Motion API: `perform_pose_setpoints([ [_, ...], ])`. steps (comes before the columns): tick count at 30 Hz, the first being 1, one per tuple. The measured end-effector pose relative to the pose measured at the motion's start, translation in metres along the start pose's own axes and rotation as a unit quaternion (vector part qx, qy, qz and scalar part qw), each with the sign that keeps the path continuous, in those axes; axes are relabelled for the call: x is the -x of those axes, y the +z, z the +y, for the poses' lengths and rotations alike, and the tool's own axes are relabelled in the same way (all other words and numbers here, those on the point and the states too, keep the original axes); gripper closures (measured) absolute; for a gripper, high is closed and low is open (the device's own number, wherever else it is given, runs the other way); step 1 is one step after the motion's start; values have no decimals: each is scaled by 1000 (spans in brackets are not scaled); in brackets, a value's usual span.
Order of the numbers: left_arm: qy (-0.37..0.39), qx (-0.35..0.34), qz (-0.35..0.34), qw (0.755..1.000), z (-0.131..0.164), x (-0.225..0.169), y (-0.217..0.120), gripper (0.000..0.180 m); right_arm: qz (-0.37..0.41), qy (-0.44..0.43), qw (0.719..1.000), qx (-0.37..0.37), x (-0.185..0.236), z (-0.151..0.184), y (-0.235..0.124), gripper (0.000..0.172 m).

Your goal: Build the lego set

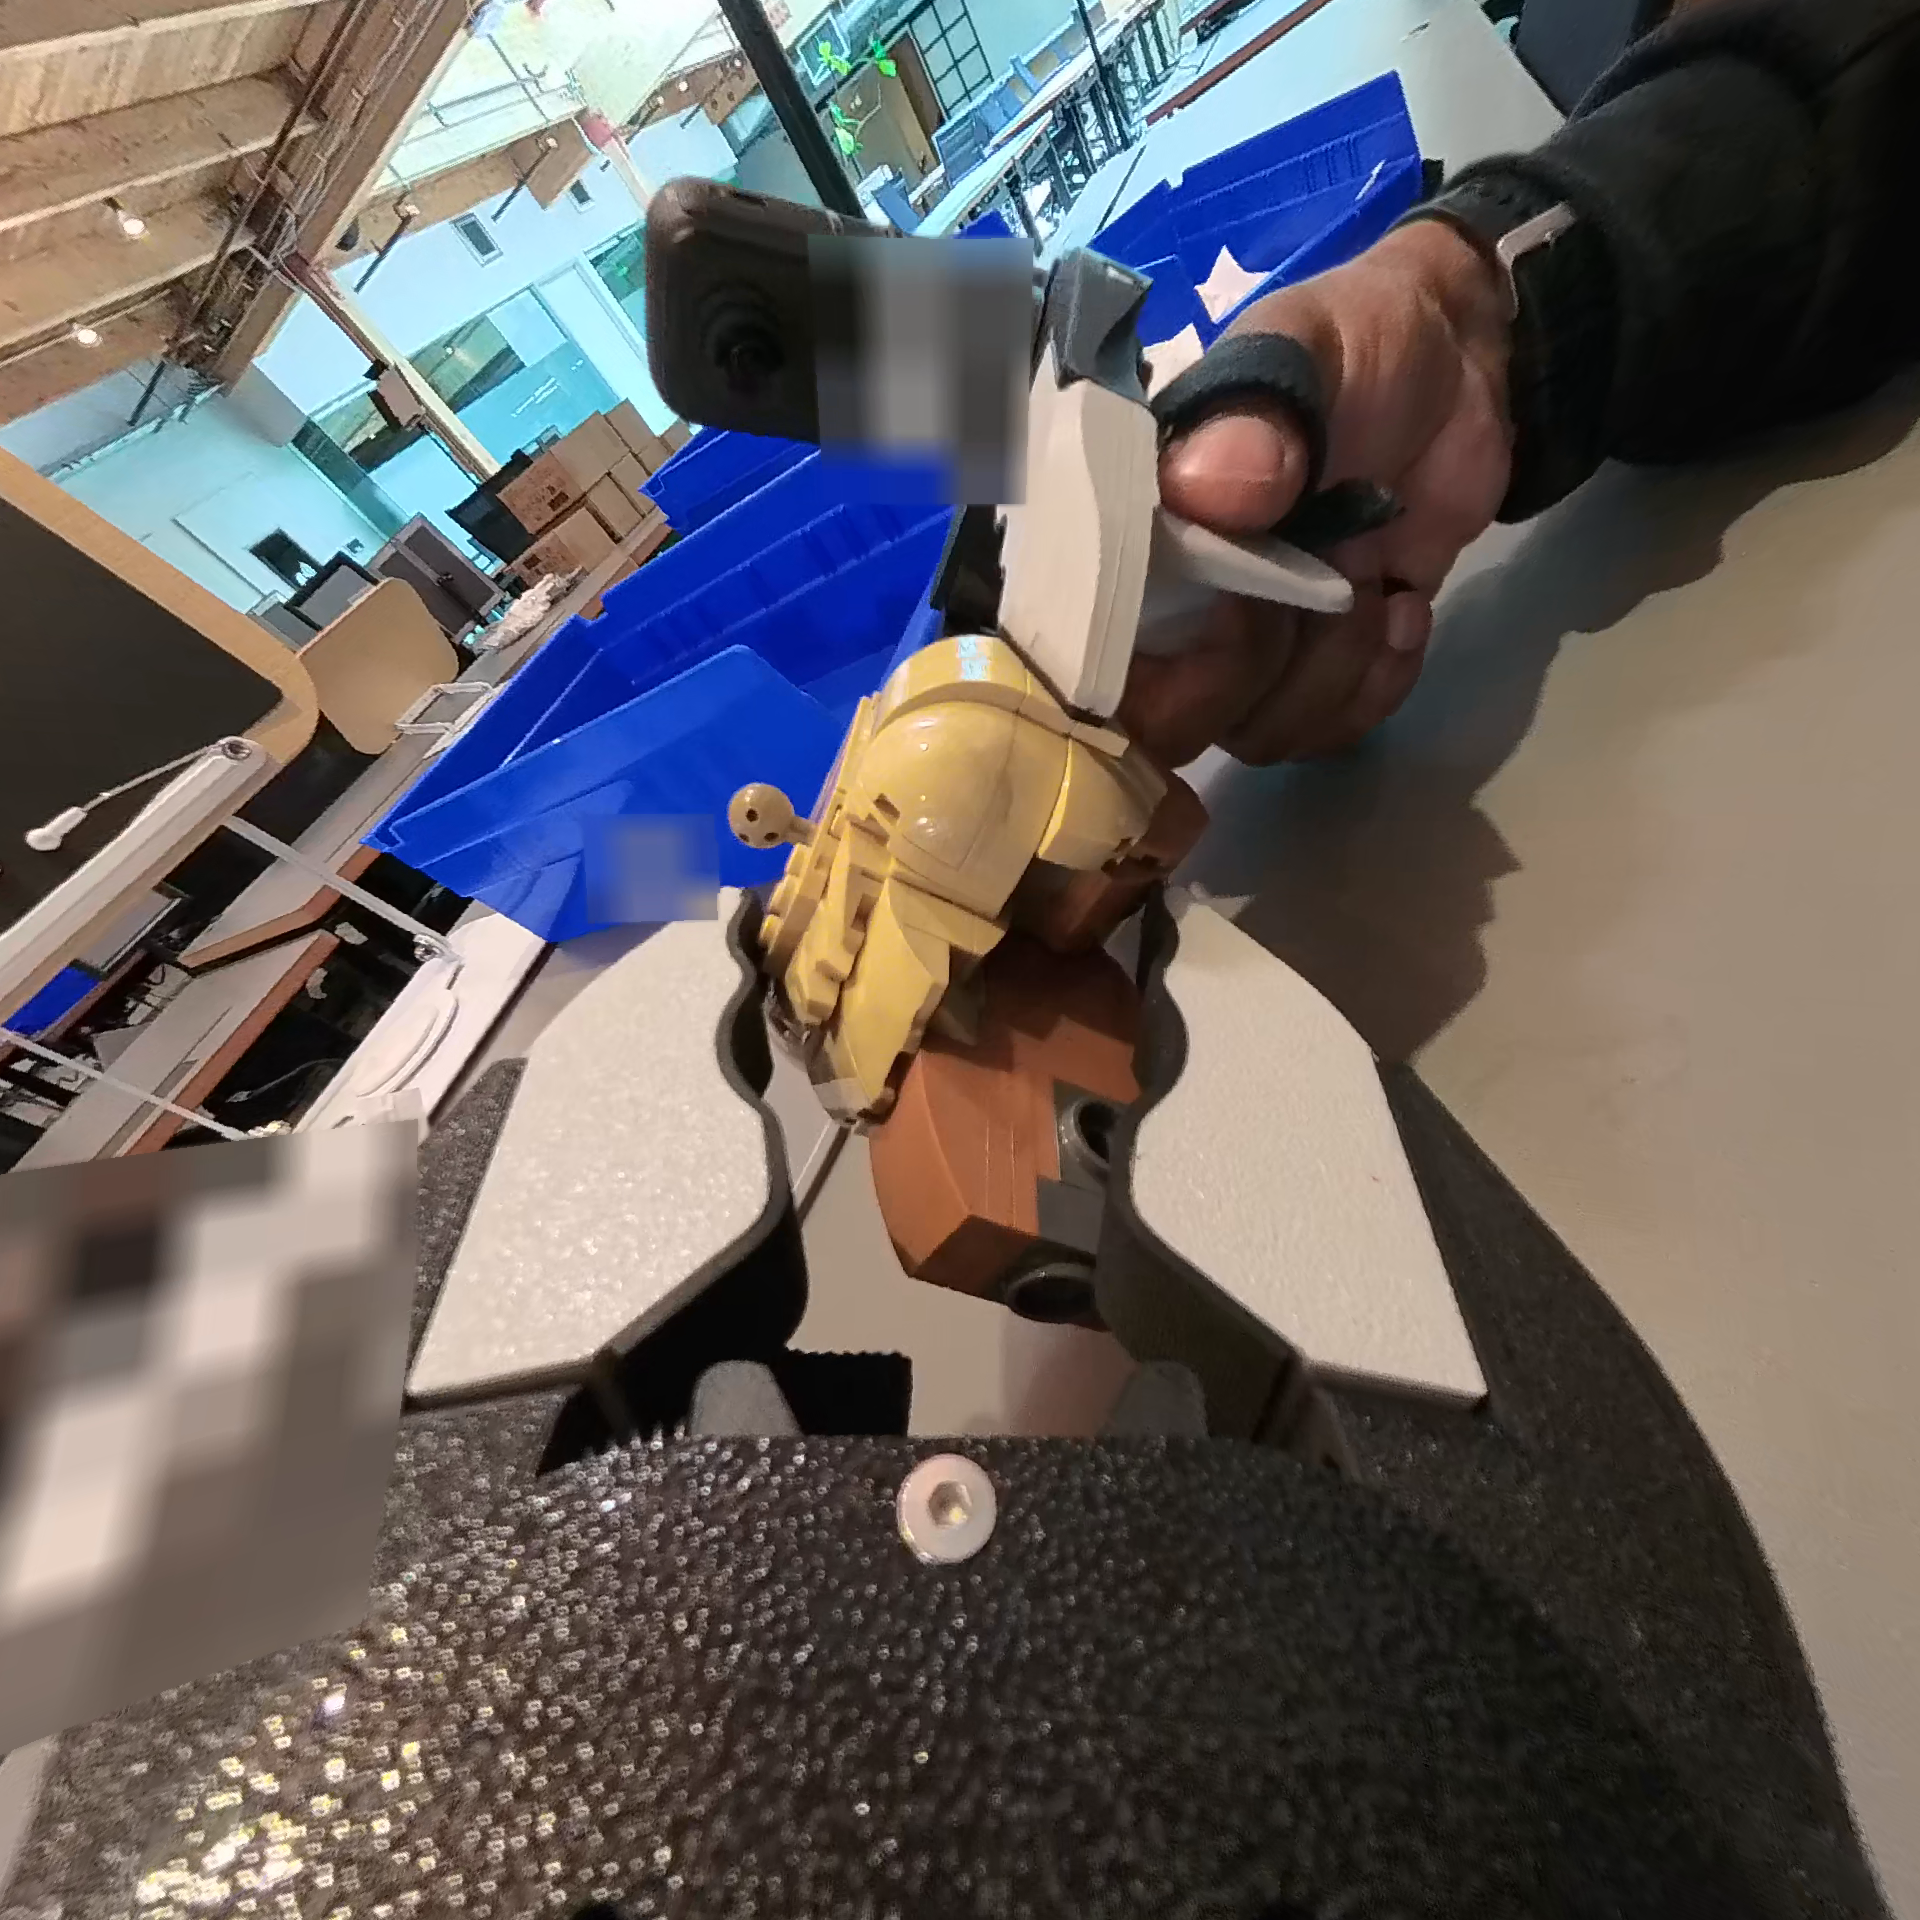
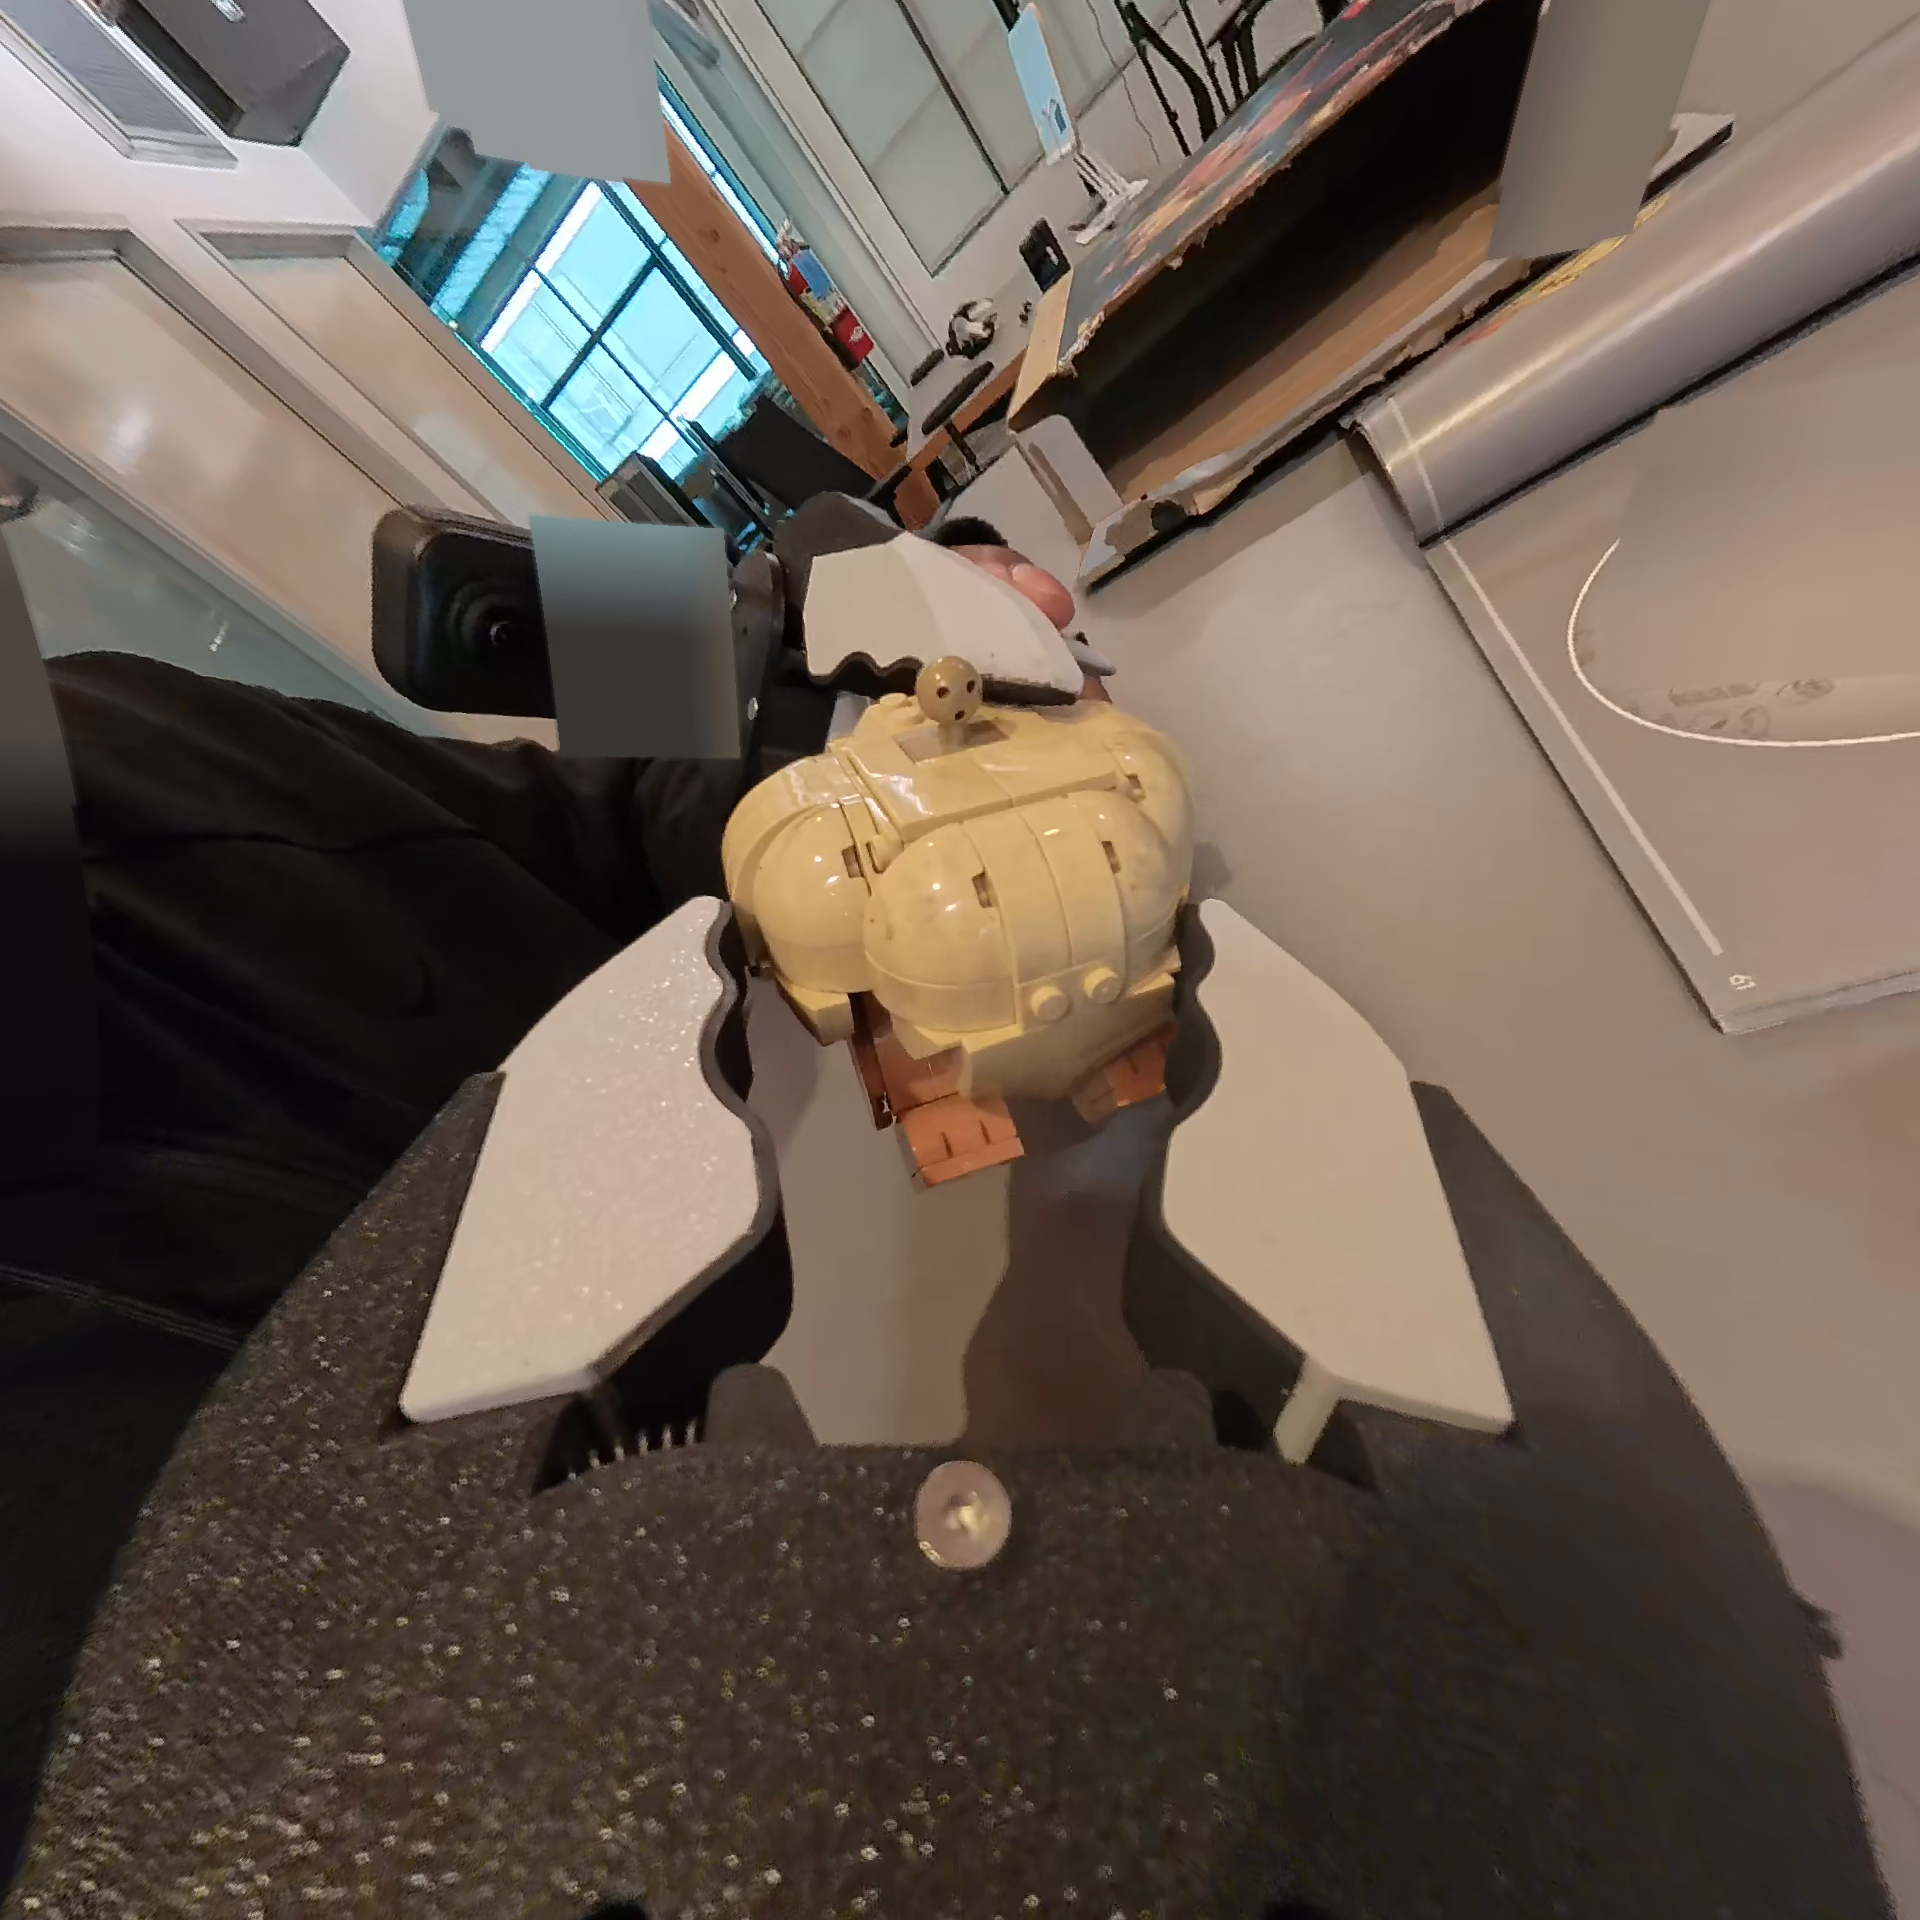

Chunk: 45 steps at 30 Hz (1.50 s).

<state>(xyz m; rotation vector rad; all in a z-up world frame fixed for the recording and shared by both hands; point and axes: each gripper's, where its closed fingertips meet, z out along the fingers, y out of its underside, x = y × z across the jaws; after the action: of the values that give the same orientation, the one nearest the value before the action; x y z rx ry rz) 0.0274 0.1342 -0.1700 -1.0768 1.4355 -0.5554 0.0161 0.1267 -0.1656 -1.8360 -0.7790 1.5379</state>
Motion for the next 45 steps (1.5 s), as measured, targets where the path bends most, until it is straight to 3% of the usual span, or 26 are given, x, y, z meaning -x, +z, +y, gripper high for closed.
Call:
perform_pose_setpoints([
  [26,10,-3,13,1000,2,-4,1,112,-15,17,1000,-2,0,2,1,93],
  [34,-60,-6,11,998,7,6,2,112,-23,35,999,-28,-1,-8,-6,83],
  [38,-106,-16,17,994,7,11,1,113,-15,37,999,-24,-4,-6,-4,86],
  [45,-119,-13,12,993,9,17,0,113,6,42,999,-26,-13,-6,-8,90],
])
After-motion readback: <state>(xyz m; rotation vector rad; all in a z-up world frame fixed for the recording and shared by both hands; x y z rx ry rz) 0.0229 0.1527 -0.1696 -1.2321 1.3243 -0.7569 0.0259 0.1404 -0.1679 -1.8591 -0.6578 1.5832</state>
